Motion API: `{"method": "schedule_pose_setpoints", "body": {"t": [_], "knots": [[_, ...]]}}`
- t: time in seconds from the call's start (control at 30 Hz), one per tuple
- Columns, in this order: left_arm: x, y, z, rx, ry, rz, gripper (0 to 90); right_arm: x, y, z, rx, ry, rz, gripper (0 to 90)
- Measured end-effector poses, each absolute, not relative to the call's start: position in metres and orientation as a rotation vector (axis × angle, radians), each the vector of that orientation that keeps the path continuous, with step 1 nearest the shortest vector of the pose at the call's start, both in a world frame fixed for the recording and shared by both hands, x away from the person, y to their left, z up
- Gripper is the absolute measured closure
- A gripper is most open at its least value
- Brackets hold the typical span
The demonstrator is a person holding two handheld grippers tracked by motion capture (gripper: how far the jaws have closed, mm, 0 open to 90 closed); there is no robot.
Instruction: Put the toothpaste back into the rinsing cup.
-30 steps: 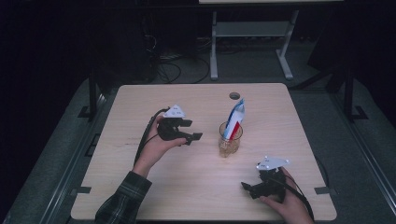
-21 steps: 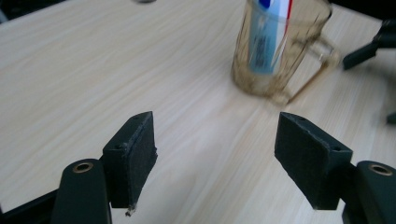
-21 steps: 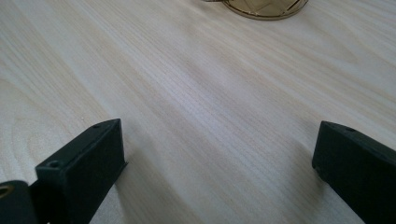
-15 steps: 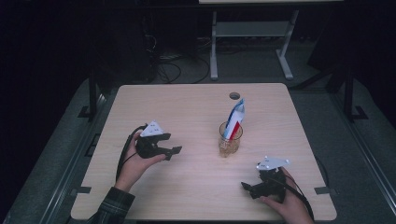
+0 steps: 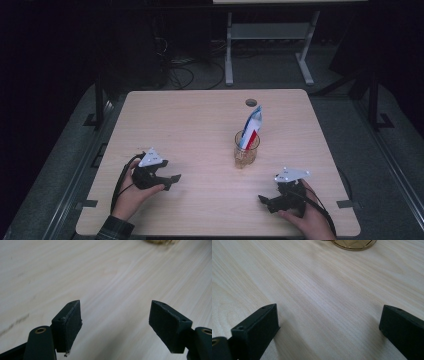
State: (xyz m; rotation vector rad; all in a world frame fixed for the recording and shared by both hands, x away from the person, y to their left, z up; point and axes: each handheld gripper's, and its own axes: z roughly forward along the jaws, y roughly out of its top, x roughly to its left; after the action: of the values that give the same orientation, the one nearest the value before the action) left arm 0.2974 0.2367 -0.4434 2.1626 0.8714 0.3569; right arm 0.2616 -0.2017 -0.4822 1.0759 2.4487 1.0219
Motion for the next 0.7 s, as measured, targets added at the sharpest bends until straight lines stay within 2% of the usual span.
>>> {"method": "schedule_pose_setpoints", "body": {"t": [0.53,0.7], "knots": [[0.281,0.263,-0.470,2.205,0.955,0.401,23.3,0.262,-0.202,-0.482,1.068,2.449,1.023,1.7],[0.280,0.266,-0.475,2.173,0.937,0.415,16.6,0.262,-0.202,-0.482,1.073,2.445,1.021,1.6]]}}
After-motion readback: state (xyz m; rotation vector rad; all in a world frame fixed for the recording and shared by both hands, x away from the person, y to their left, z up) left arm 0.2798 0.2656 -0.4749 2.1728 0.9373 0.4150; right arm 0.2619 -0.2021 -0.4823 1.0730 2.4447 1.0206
